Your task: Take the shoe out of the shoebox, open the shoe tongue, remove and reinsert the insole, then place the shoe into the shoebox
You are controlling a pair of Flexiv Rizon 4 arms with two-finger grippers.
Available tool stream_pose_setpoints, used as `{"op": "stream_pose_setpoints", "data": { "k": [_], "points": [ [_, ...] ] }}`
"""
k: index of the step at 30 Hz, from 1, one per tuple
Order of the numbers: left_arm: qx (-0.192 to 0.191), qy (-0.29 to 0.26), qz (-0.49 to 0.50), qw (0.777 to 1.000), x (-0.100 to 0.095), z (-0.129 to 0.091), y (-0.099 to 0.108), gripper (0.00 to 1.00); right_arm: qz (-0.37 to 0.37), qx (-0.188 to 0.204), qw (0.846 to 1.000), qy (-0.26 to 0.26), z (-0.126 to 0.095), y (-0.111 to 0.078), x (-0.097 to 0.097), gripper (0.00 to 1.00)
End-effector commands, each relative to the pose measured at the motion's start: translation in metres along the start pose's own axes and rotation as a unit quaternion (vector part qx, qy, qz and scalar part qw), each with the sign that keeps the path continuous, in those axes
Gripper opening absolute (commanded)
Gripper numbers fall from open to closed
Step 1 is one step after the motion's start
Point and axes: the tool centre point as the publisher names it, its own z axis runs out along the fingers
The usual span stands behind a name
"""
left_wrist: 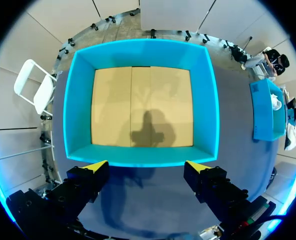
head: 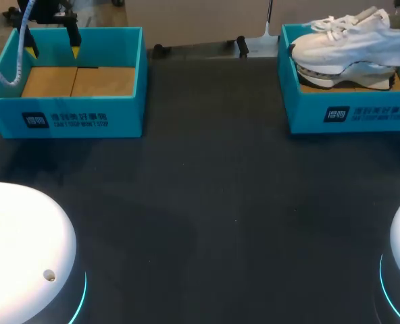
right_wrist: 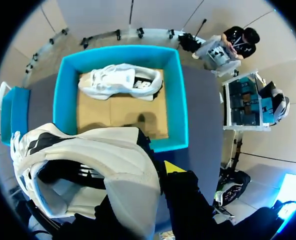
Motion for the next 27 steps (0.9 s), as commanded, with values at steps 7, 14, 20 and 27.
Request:
{"op": "stream_pose_setpoints", "data": {
  "k": [7,14,20,27],
  "points": [
    [0.000,0.000,0.000,1.000,0.000,0.000,0.000,1.00,0.017,-0.025,1.000,-0.002,-0.014,-0.075,0.056,0.00],
    [0.000,0.000,0.000,1.000,0.000,0.000,0.000,1.00,0.032,-0.020,0.999,-0.006,-0.021,-0.124,0.118,0.00],
    [0.000,0.000,0.000,1.000,0.000,0.000,0.000,1.00,0.030,-0.014,0.999,-0.007,-0.030,-0.172,0.174,0.00],
    [0.000,0.000,0.000,1.000,0.000,0.000,0.000,1.00,0.021,-0.009,1.000,-0.019,-0.038,-0.224,0.234,0.00]
  ]
}}
